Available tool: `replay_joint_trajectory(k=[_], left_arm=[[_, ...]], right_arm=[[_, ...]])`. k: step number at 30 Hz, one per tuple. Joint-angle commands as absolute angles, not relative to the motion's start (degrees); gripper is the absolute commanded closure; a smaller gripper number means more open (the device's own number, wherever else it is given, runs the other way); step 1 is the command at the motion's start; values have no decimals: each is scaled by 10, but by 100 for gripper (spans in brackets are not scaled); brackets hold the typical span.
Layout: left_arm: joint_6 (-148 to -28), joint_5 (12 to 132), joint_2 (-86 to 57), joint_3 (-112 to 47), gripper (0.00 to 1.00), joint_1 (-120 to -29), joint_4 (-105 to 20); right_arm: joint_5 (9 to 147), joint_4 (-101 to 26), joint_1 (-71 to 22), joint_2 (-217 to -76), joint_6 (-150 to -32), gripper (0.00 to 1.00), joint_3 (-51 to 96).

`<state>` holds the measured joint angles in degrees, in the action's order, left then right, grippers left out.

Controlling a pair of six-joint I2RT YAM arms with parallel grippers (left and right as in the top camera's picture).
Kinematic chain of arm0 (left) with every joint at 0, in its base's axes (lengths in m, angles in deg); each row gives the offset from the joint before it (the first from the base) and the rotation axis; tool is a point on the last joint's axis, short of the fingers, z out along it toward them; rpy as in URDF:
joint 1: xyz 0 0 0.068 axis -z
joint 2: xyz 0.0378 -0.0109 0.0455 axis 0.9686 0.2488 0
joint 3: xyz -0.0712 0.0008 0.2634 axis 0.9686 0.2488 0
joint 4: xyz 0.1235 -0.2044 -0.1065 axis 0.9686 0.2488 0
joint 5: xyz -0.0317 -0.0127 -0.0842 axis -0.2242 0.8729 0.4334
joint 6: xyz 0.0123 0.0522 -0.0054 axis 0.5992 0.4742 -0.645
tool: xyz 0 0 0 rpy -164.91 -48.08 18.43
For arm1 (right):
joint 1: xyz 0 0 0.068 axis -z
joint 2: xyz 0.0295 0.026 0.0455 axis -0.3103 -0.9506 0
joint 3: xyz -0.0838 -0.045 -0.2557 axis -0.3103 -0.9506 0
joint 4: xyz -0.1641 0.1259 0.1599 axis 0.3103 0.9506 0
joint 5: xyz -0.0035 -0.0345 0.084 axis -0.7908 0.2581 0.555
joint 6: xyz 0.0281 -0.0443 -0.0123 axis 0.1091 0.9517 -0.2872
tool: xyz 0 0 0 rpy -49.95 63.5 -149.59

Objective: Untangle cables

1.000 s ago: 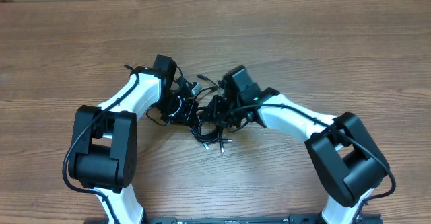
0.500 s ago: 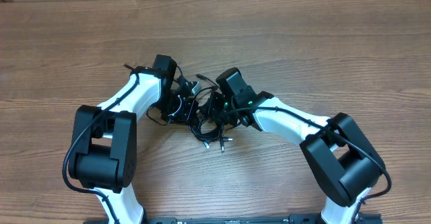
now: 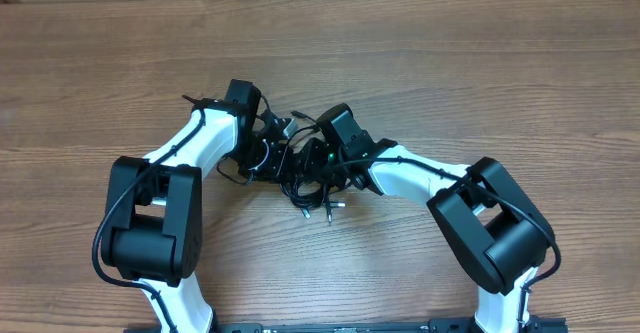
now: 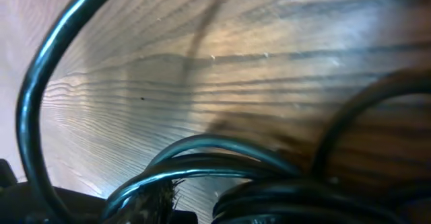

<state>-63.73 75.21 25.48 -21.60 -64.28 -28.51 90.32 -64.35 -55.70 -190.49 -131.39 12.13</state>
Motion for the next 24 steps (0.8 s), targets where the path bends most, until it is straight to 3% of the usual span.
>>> replay_joint_trajectory(k=[1, 5, 8, 9, 13, 16, 18, 22, 24], left_arm=[[-631, 767, 260, -214, 96, -638, -282], [-640, 757, 260, -214, 96, -638, -282], [-657, 715, 260, -214, 96, -638, -282], [-661, 706, 260, -214, 96, -638, -281], [-660, 714, 260, -214, 96, -636, -282], [-660, 718, 260, -214, 96, -632, -282], [-658, 723, 260, -214, 96, -629, -281], [-650, 737, 260, -214, 96, -627, -277], [-645, 749, 260, -214, 96, -627, -277]], right_arm=[[886, -644, -564, -1937, -1317, 63, 117], [931, -646, -559, -1937, -1317, 54, 117], [934, -645, -553, -1937, -1311, 53, 117], [929, -645, -551, -1937, -1307, 57, 117], [910, -649, -555, -1938, -1308, 88, 117], [891, -649, -565, -1939, -1310, 92, 117], [877, -650, -569, -1941, -1310, 92, 117], [870, -665, -569, -1941, -1310, 75, 117], [881, -675, -569, -1941, -1310, 74, 117]])
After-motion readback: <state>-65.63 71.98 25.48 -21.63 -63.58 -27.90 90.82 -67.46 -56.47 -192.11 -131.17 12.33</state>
